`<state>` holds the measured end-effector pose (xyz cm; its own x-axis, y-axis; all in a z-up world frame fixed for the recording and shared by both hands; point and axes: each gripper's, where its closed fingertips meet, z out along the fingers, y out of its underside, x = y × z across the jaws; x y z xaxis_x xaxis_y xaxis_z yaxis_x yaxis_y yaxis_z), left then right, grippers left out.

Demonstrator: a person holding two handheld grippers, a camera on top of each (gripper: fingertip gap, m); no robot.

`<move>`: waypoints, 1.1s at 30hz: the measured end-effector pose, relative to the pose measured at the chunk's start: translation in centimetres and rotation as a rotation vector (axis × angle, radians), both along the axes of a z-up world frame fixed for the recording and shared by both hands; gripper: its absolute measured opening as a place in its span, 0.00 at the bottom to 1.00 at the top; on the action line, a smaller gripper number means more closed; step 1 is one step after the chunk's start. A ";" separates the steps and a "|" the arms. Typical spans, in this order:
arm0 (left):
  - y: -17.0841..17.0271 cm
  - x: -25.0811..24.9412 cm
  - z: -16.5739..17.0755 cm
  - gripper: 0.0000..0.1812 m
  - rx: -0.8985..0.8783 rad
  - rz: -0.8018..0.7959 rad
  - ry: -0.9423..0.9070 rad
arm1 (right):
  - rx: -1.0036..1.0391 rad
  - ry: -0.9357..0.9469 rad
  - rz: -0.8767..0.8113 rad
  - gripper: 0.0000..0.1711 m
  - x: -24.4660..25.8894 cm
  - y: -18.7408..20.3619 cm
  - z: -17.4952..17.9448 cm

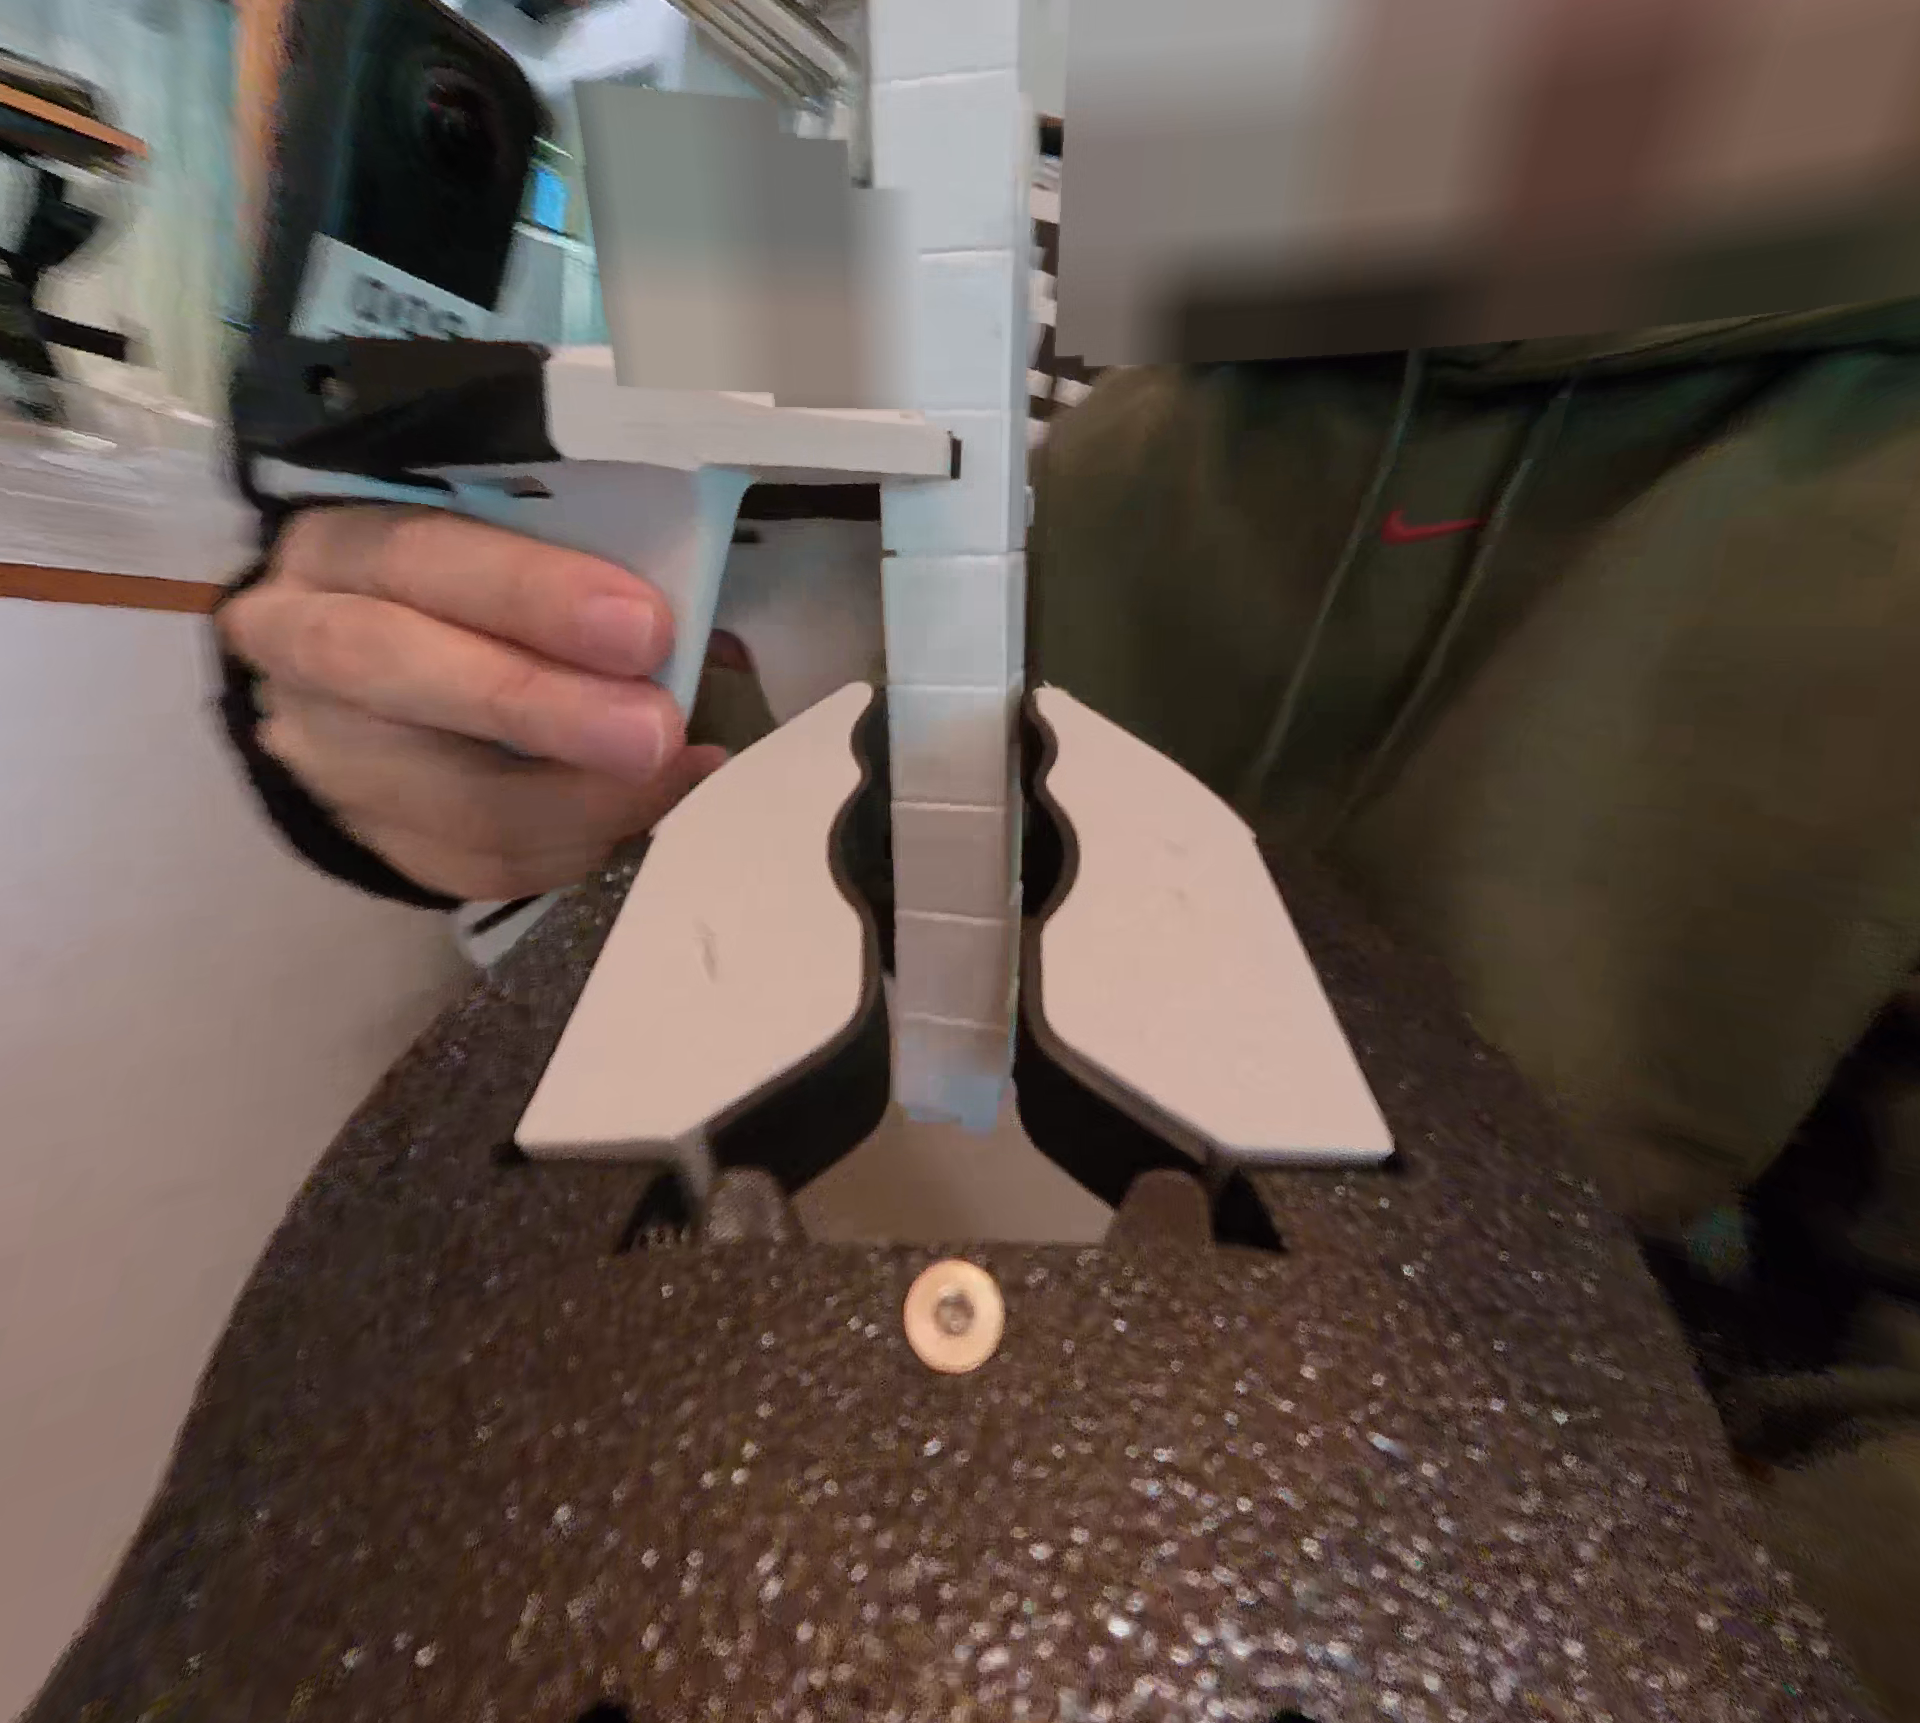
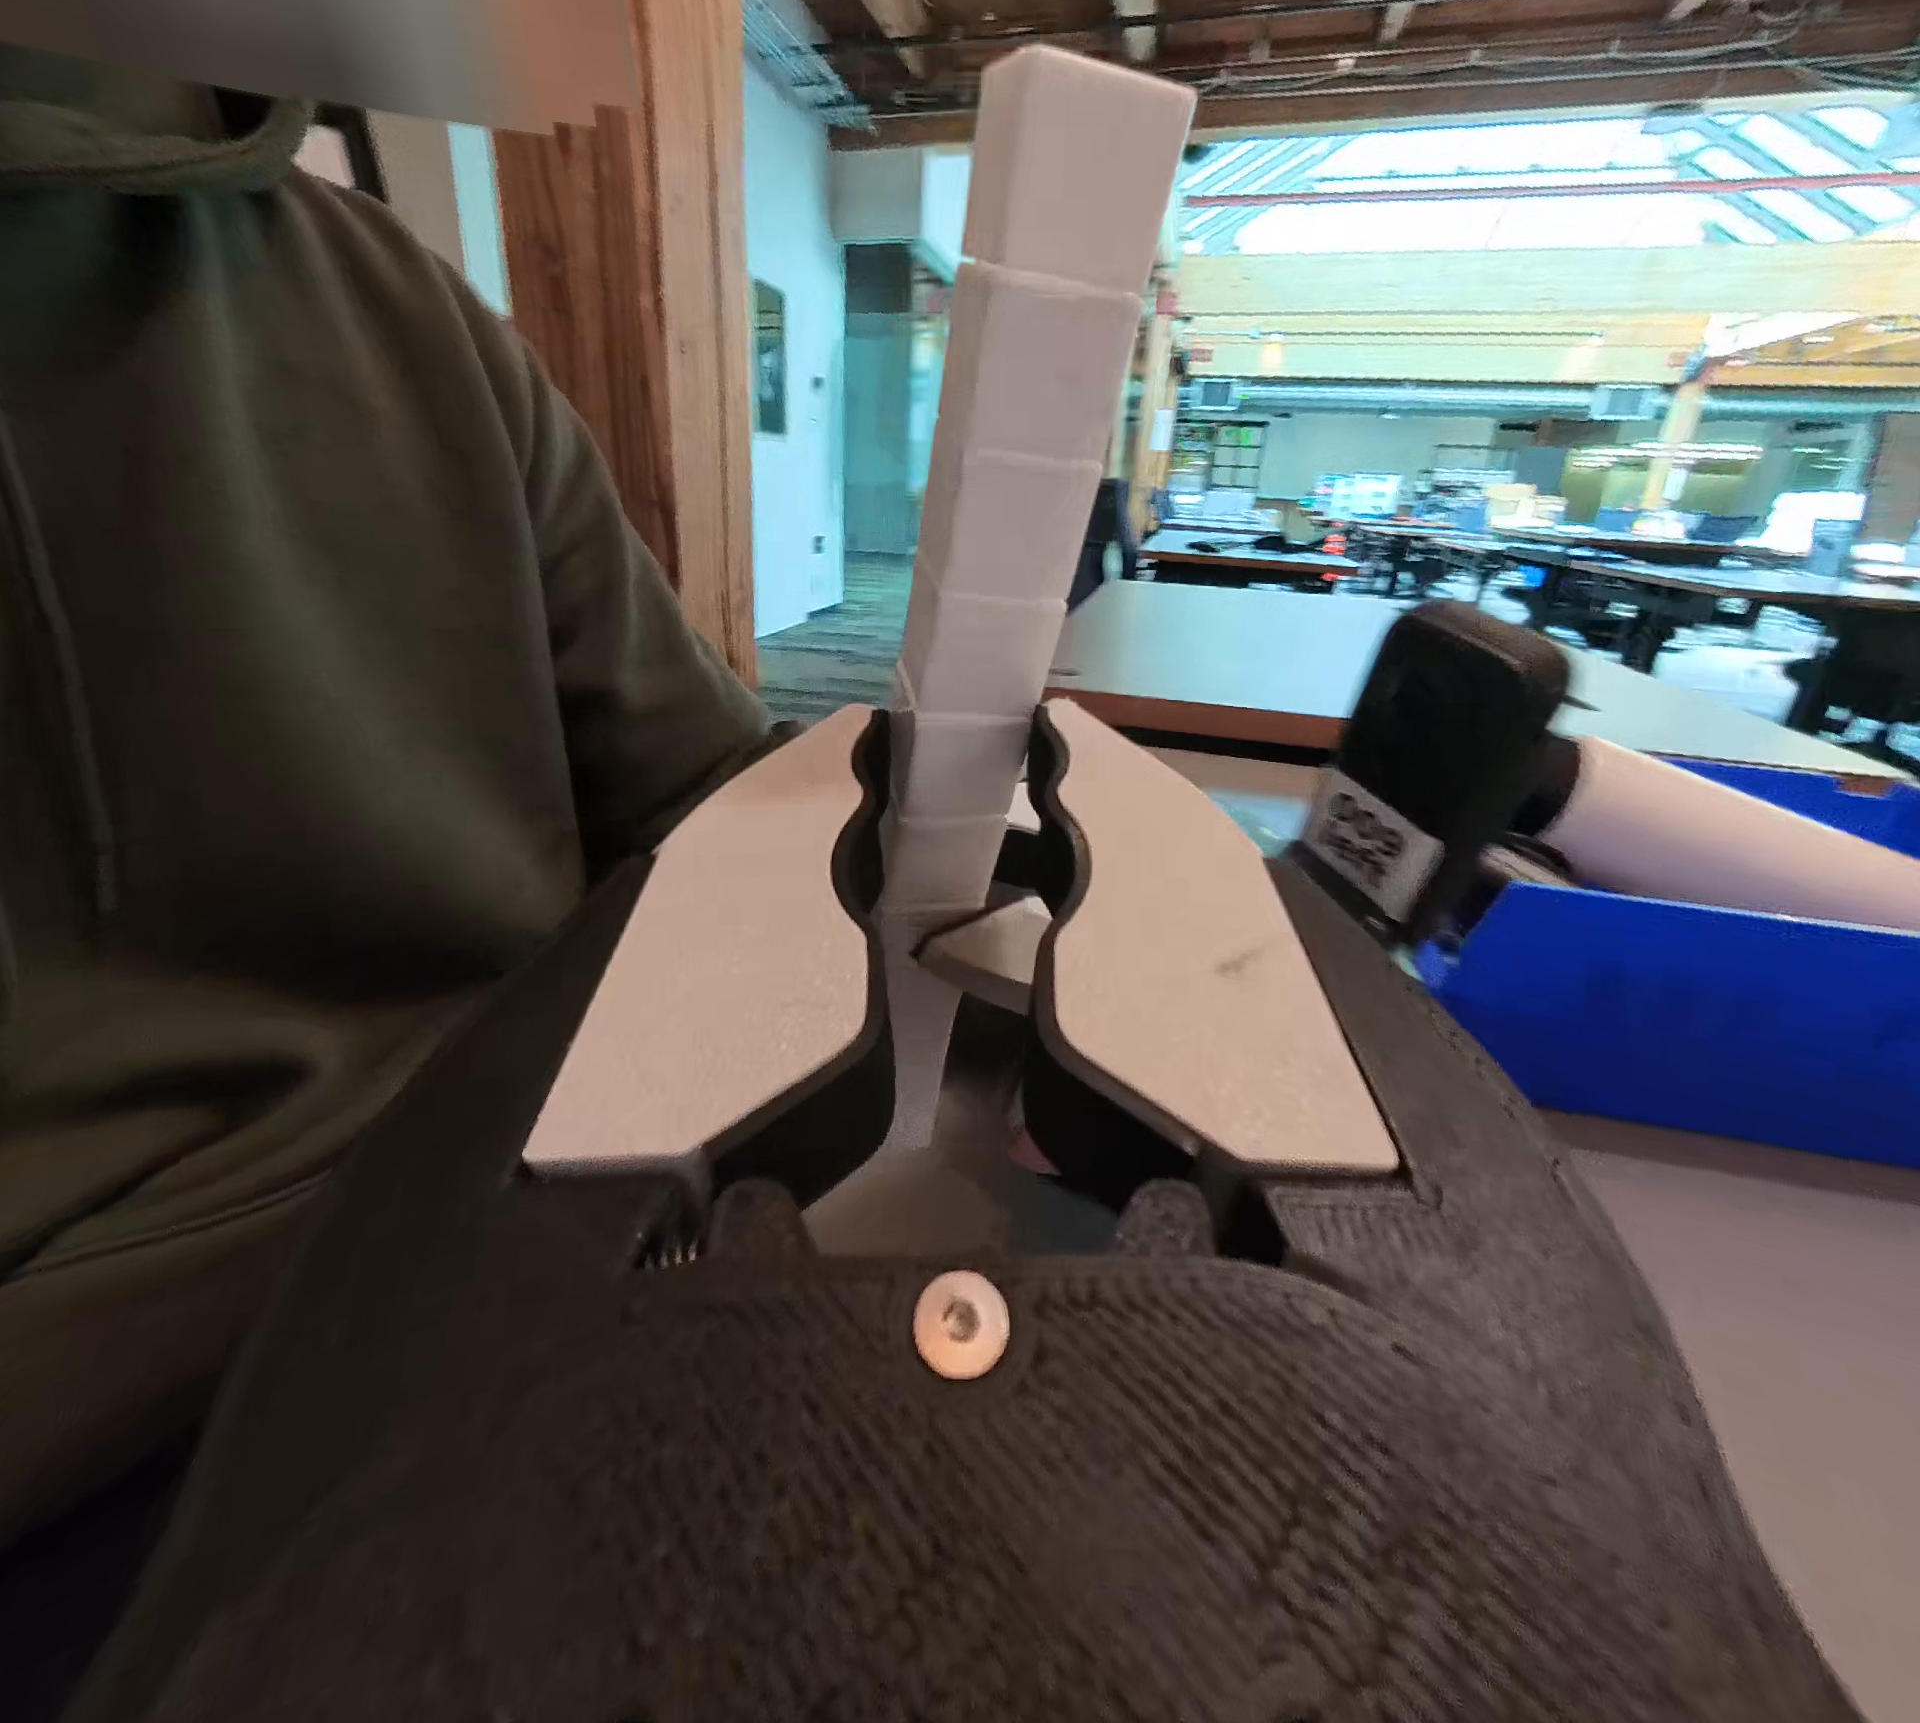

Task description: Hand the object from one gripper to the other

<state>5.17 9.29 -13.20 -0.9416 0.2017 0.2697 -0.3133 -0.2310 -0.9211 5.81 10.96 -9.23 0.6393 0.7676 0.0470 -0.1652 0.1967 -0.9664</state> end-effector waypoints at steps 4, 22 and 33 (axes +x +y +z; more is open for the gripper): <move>1.8 4.9 -0.8 0.17 0.082 0.432 -0.079 | -0.006 0.024 -0.306 0.13 4.5 2.1 0.1; 9.2 11.1 1.1 0.25 0.225 1.102 -0.034 | 0.142 -1.407 -1.243 0.13 13.9 4.2 -5.5; 8.3 11.1 -1.3 0.13 0.342 0.977 0.097 | 0.169 -1.574 -1.201 0.13 13.7 4.5 -6.6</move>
<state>16.26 17.55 -14.53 -0.6245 -0.7393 0.2519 -0.2063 -0.1549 -0.9661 19.49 15.46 -15.84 0.0623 -0.0202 0.9979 0.9252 -0.3738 -0.0653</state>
